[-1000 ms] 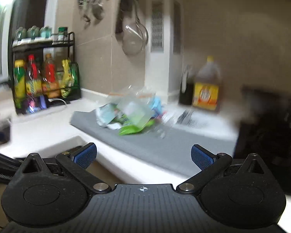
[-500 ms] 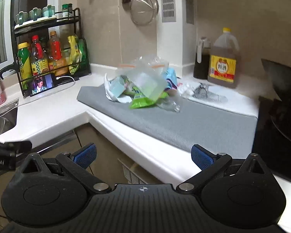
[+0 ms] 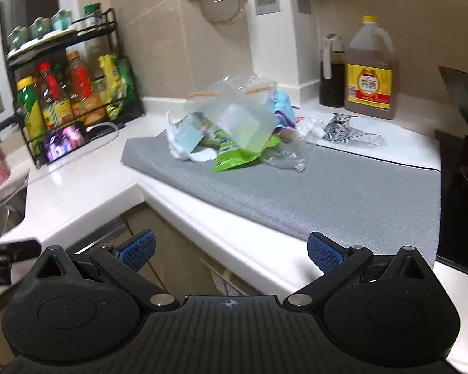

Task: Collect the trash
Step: 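Position the right tool above the trash pile on the grey mat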

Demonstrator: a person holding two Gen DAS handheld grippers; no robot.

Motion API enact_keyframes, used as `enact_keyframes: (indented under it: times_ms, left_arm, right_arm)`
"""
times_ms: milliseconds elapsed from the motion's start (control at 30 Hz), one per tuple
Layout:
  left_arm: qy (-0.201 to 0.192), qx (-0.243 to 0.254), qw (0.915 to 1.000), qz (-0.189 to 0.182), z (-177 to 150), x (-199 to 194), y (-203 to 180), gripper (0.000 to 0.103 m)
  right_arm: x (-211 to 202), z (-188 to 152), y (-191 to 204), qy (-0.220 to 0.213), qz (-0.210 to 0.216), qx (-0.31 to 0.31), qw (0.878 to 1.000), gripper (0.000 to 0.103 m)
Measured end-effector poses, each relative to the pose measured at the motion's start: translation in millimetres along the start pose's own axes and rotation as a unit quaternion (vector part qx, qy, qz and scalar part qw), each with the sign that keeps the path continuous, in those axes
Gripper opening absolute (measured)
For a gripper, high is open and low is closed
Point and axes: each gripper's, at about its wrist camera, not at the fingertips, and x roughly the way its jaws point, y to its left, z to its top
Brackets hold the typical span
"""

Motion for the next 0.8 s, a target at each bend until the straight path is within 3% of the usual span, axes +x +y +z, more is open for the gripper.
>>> enact_keyframes:
  times_ms: [167,367,600,667,767,800]
  left_arm:
    - [0.005,-0.002,1.0,0.003,1.0,4.8,0.5,0.103]
    - [0.001,-0.004,1.0,-0.001,3.5,3.2,1.8,0.103]
    - [-0.011,-0.008,0.9999,0.009,12.7,-2.2,5.4,0.103]
    - [-0.015,-0.01,0.9998,0.012,16.9,-3.0,7.4,0.103]
    - [-0.02,-0.013,0.9995,0.021,23.9,-3.1,9.8,0.103]
    - [-0.021,-0.015,0.9994,0.023,26.0,-2.6,10.2,0.103]
  right_arm:
    - [-14.4,21.6,-7.5,-0.05,-0.027,0.004,0.998,0.103]
    - [-19.0,24.7,-32.1,-0.073,-0.005,0.083,0.994,0.103]
    - [-22.5,35.9,-15.1,-0.129,-0.027,-0.009,0.991,0.103]
    - [-32.4,45.4,-10.1,-0.182,-0.029,-0.034,0.982,0.103]
    - [-53.8,54.8,-7.0,-0.297,-0.021,-0.051,0.953,0.103]
    - [-54.7,56.6,-9.7,-0.315,-0.005,-0.041,0.948,0.103]
